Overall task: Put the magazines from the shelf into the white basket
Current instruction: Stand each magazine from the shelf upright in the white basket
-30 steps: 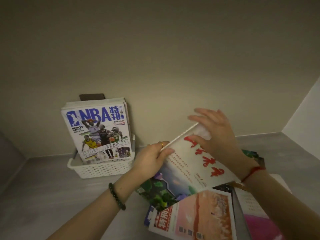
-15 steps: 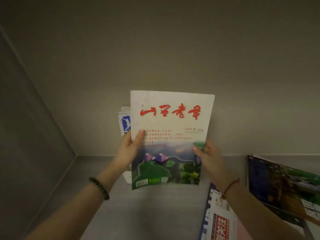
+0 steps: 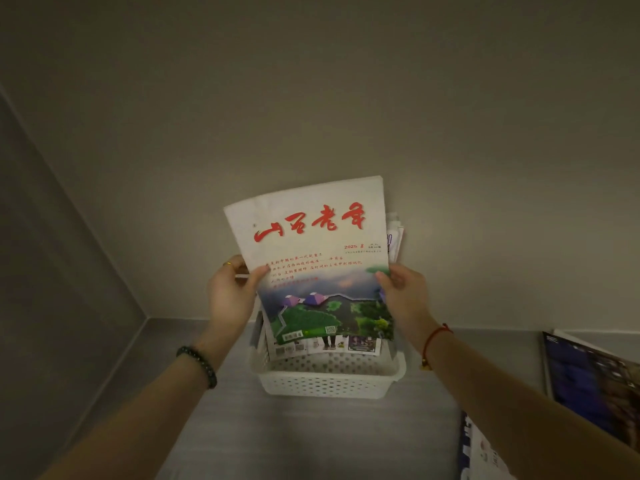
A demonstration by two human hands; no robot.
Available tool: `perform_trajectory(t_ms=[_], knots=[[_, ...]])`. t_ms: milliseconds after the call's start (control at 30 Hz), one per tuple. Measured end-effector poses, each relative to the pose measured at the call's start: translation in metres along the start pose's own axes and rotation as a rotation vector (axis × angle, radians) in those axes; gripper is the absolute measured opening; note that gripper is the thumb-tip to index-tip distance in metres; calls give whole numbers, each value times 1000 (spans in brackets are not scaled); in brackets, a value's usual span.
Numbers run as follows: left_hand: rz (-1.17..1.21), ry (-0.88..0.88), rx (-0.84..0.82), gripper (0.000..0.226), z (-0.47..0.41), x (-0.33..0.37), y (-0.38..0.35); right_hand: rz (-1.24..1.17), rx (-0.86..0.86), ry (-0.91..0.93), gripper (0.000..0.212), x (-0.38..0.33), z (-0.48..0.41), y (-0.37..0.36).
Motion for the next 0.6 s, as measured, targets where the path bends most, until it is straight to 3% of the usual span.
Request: perform_trajectory(t_ms=[167,333,467,600], knots=[[22,14,78,29,-5,-10,5,97,-12,-83,13,28,6,-4],[-63,152,-21,31,7,-43,-18,149,-5,-175,2,55,17,-4],[-34,216,1,30,7,-47,-21,94,-19,-192,20,57,17,-3],[-73,290,29,31,20,-47,-17,72,-147,-234,32,56,23,5]])
Point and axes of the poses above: each hand's wrist, its own z-axis away from the middle knuckle, its own y-axis out of the back of the hand, x = y × z, the point moved 8 cm from there along -z, towards the middle knuckle, and after that the axes turned 5 degrees about y, right-handed, at the moved point
